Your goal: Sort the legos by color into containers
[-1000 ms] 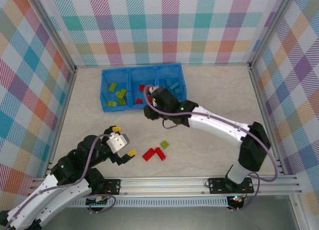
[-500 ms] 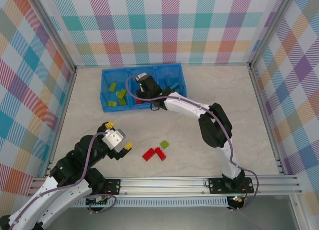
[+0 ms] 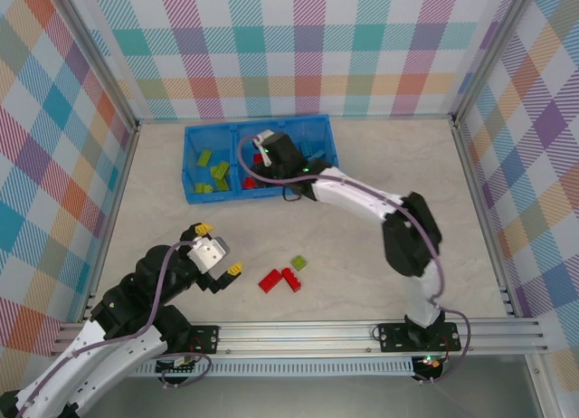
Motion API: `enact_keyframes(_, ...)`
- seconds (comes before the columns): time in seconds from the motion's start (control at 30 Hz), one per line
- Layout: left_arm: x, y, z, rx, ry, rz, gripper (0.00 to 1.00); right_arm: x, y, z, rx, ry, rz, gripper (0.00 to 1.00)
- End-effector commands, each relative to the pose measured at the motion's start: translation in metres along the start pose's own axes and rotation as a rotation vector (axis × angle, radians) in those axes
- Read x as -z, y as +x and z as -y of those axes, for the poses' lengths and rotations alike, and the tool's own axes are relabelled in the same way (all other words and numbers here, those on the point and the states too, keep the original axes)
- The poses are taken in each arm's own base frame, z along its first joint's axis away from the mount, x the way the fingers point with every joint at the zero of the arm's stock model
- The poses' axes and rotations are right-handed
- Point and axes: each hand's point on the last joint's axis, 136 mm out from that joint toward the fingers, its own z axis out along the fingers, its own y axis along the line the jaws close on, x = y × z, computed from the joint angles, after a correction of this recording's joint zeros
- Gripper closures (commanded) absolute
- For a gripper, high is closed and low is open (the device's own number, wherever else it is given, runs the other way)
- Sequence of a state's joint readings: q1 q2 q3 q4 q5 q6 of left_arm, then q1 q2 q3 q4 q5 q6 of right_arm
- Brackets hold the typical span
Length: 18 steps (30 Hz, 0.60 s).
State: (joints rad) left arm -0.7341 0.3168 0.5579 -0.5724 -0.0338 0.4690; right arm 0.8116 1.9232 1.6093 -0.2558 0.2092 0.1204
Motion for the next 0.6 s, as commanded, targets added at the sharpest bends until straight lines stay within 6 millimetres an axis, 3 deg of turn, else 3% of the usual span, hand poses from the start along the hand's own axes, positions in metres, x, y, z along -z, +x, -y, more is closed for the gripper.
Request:
enact_keyframes(0.0, -0.004, -0.002, 0.035, -0.021, 0.193, 0.053, 0.0, 0.07, -0.003, -0.013, -0.07, -0.132, 0.05, 0.45)
enact_keyframes(0.13, -0.003, -0.002, 0.062, -0.03, 0.347, 0.07, 0.0, 0.125, 0.061, -0.022, -0.154, -0.214, -0.071, 0.43)
enact_keyframes(0.27, -0.002, -0.002, 0.078, -0.036, 0.444, 0.085, 0.0, 0.157, 0.143, -0.033, -0.264, -0.258, -0.267, 0.42)
enact_keyframes(0.4, -0.007, 0.005, 0.09, -0.028, 0.515, 0.051, 0.0, 0.169, 0.203, -0.056, -0.294, -0.306, -0.435, 0.38)
enact_keyframes(0.57, -0.024, 0.03, 0.101, -0.056, 0.555, -0.102, 0.0, 0.15, 0.253, -0.073, -0.253, -0.241, -0.604, 0.31)
